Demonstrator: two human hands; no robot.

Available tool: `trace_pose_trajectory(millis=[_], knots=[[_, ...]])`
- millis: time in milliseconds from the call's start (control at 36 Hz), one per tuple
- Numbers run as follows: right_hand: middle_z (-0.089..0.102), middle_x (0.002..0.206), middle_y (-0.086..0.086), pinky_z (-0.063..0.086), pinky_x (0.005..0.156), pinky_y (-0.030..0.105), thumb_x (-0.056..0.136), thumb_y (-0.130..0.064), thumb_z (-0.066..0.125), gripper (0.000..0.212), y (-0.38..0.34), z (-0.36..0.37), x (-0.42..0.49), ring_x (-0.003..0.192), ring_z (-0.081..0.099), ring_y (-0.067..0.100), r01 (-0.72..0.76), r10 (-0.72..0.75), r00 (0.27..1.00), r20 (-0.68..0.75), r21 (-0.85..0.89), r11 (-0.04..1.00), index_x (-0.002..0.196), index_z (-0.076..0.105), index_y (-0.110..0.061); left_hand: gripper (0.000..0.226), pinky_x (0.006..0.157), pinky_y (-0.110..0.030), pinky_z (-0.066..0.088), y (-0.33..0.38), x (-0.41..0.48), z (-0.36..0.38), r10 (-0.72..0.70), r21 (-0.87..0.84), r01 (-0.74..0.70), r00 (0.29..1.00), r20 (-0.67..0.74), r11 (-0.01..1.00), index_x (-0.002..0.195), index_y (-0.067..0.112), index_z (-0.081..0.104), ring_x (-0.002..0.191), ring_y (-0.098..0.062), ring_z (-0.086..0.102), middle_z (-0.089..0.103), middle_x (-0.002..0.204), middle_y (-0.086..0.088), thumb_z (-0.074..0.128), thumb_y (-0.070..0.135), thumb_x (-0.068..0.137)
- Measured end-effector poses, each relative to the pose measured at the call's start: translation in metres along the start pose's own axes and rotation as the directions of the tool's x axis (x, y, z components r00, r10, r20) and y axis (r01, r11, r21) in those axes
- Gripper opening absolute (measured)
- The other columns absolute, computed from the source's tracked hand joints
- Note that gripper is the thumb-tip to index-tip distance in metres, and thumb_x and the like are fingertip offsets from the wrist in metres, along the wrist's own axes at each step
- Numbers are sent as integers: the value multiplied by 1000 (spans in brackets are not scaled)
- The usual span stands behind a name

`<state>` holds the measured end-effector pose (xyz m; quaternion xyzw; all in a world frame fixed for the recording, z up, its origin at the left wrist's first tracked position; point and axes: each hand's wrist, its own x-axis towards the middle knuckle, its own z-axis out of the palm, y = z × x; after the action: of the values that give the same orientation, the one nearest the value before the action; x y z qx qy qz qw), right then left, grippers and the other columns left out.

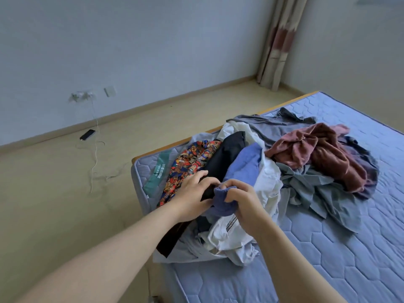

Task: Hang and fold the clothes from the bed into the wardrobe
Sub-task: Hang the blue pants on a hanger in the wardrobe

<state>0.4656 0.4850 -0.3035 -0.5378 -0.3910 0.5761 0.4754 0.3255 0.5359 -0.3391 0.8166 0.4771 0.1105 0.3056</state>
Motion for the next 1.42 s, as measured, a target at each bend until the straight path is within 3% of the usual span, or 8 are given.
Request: trace_pose_trajectory(millis=[222, 333, 639, 778, 861, 1111, 1278, 1417], knots=[[48, 55, 9, 38, 61, 31, 54, -5, 44, 9, -59, 0, -23, 59, 50, 26, 200, -198, 972, 127, 3, 980, 56, 53, -5, 16, 72, -9, 28, 39, 3, -19, 51, -142, -67, 993, -109, 988, 99, 15, 60, 88, -9, 45, 50, 96, 7, 52, 3, 91], [48, 49, 0, 38, 49, 21, 53, -5, 46, 15, -77, -5, -27, 50, 45, 16, 261, -268, 961, 69, 95, 961, 47, 54, -16, 30, 63, -25, 37, 44, 5, -28, -209, -625, 10, 946, -246, 781, 73, 13, 43, 65, -14, 42, 46, 70, -4, 38, -8, 93], [47, 97, -13, 39, 56, 4, 71, -12, 74, 59, -115, 9, -37, 67, 51, -5, 579, -560, 803, 205, -495, 648, 105, 39, -46, 26, 57, -14, 41, 118, -34, -129, 53, -382, -363, 780, -623, 850, 81, 26, 45, 60, 5, 49, 53, 74, 6, 45, 3, 93], [61, 77, -4, 41, 60, 18, 84, -17, 66, 11, -134, 26, -36, 74, 55, 14, 510, -571, 817, 82, -564, 649, 83, 57, -20, 29, 63, -11, 40, 143, -61, -168, 134, -222, -445, 640, -757, 868, 79, 28, 47, 65, 5, 49, 54, 76, 10, 48, 2, 89], [60, 56, -18, 43, 60, 26, 86, -13, 63, 26, -153, 33, -39, 59, 52, 0, 587, -652, 756, -62, -375, 717, 65, 54, -26, 24, 66, -16, 46, 148, -80, -194, 117, -195, -442, 586, -802, 875, 76, 30, 53, 69, -1, 55, 60, 75, 12, 58, 10, 86], [71, 77, -2, 53, 63, 22, 84, -1, 61, 17, -169, 46, -46, 77, 67, 11, 626, -619, 779, -101, 92, 774, 79, 66, -15, 13, 74, -30, 48, 114, -99, -193, -169, -414, -1, 912, -375, 910, 94, 5, 65, 83, -20, 60, 67, 94, -11, 65, 13, 85], [67, 57, -15, 46, 51, 7, 87, -11, 62, 30, -139, 50, -43, 64, 63, -3, 487, -463, 871, 164, -167, 857, 62, 69, -27, 25, 65, -26, 50, 80, -101, -173, -448, -701, 83, 821, -355, 709, 81, 21, 63, 76, -16, 62, 68, 78, 2, 45, 11, 94], [69, 65, -7, 53, 58, 22, 89, -19, 58, 14, -121, 62, -40, 76, 68, 14, 384, -380, 923, 60, -166, 908, 85, 68, -27, 13, 67, -30, 46, 82, -114, -178, -532, -730, 50, 720, -446, 681, 85, 11, 57, 73, -23, 56, 62, 83, -12, 46, 7, 92]])
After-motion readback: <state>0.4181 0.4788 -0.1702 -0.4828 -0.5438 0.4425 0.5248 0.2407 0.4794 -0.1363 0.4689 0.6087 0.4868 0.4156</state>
